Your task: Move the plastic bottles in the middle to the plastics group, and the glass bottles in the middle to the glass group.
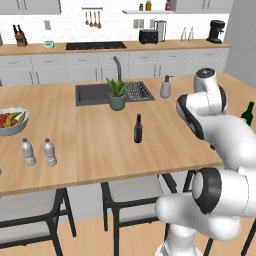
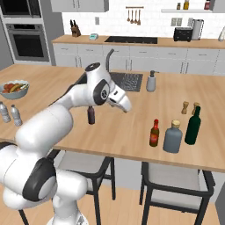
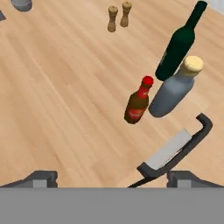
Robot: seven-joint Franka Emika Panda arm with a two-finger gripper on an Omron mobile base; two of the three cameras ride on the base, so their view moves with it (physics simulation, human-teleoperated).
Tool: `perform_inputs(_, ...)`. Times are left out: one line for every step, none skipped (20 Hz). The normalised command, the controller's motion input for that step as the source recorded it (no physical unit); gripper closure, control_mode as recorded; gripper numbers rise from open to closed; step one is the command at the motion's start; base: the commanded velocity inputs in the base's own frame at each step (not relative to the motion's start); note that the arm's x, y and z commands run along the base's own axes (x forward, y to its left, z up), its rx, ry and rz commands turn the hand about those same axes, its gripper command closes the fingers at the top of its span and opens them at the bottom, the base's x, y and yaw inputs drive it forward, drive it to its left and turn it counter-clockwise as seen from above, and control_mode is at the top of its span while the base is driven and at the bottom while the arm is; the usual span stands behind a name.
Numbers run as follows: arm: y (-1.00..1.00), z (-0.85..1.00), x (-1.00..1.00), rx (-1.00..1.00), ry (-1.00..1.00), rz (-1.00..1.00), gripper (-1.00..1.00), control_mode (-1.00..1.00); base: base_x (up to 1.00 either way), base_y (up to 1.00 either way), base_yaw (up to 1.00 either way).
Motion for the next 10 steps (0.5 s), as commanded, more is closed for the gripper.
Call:
perform_inputs(1.00,0.00,-0.15,0.00,0.16,0.68,-1.00,-1.00,0.00,0.00,0.00)
perform_inputs(1.00,0.00,-0.15,0.00,0.17,0.68,-1.00,-1.00,0.00,0.00,0.00)
perform_inputs(1.00,0.00,-0.16,0.00,0.17,0.68,-1.00,-1.00,0.00,0.00,0.00)
perform_inputs(1.00,0.00,-0.15,-0.01,0.18,0.68,-1.00,-1.00,0.00,0.00,0.00)
perform_inputs(1.00,0.00,-0.16,-0.01,0.19,0.68,-1.00,-1.00,0.00,0.00,0.00)
perform_inputs(1.00,0.00,-0.16,-0.01,0.20,0.68,-1.00,-1.00,0.00,0.00,0.00)
perform_inputs(1.00,0.00,-0.16,-0.01,0.21,0.68,-1.00,-1.00,0.00,0.00,0.00)
perform_inputs(1.00,0.00,-0.14,-0.01,0.20,0.67,-1.00,-1.00,0.00,0.00,0.00)
perform_inputs(1.00,0.00,-0.09,0.00,0.18,0.67,-1.00,-1.00,0.00,0.00,0.00)
perform_inputs(1.00,0.00,-0.02,0.00,0.18,0.66,-1.00,-1.00,0.00,0.00,0.00)
